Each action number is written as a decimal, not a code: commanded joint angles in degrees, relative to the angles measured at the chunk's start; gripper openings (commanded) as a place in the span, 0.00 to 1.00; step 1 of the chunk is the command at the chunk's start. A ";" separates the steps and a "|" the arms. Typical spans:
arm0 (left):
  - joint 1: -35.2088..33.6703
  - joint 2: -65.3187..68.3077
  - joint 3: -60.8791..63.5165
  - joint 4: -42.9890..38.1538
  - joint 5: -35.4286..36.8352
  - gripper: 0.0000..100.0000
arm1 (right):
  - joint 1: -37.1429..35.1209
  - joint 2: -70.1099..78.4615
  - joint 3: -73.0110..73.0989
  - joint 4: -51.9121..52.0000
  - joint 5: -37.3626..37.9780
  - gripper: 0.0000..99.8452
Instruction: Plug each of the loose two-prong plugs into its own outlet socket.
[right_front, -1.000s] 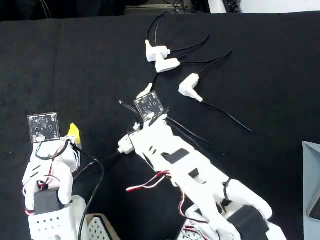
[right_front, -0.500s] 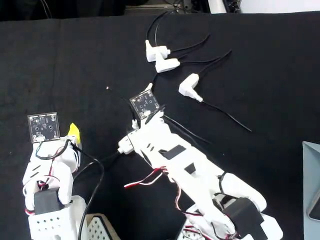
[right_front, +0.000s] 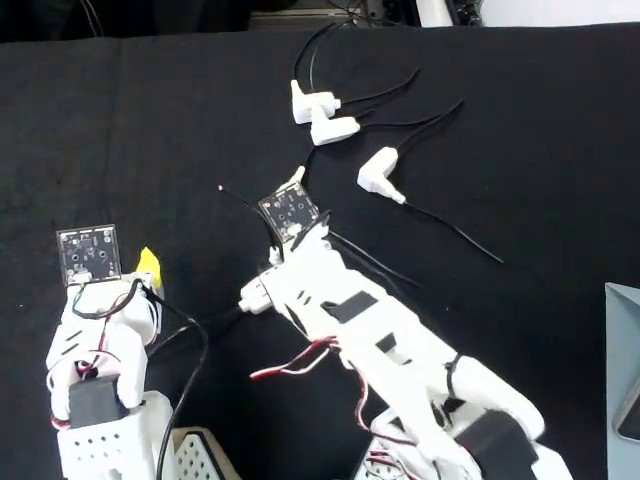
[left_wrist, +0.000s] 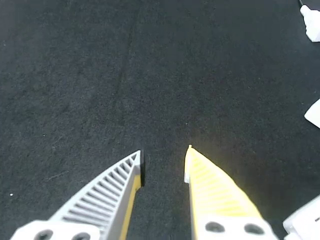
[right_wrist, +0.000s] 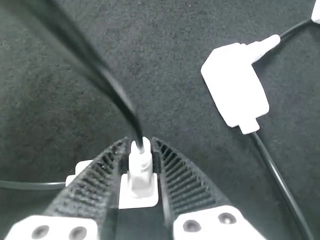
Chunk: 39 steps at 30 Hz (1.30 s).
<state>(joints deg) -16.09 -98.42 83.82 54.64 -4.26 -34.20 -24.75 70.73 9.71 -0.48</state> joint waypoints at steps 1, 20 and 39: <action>2.86 -0.35 0.31 -6.42 0.62 0.15 | 0.53 -5.05 0.66 1.76 0.53 0.01; 12.18 -0.35 3.74 -15.74 0.70 0.15 | -4.84 -12.62 1.10 10.02 0.35 0.01; 38.99 -0.44 -1.10 -9.67 -9.67 0.15 | -6.24 -30.81 6.90 15.91 0.70 0.01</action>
<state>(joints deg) 19.96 -98.42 87.87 41.10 -11.91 -41.58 -54.20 78.20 25.54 -0.22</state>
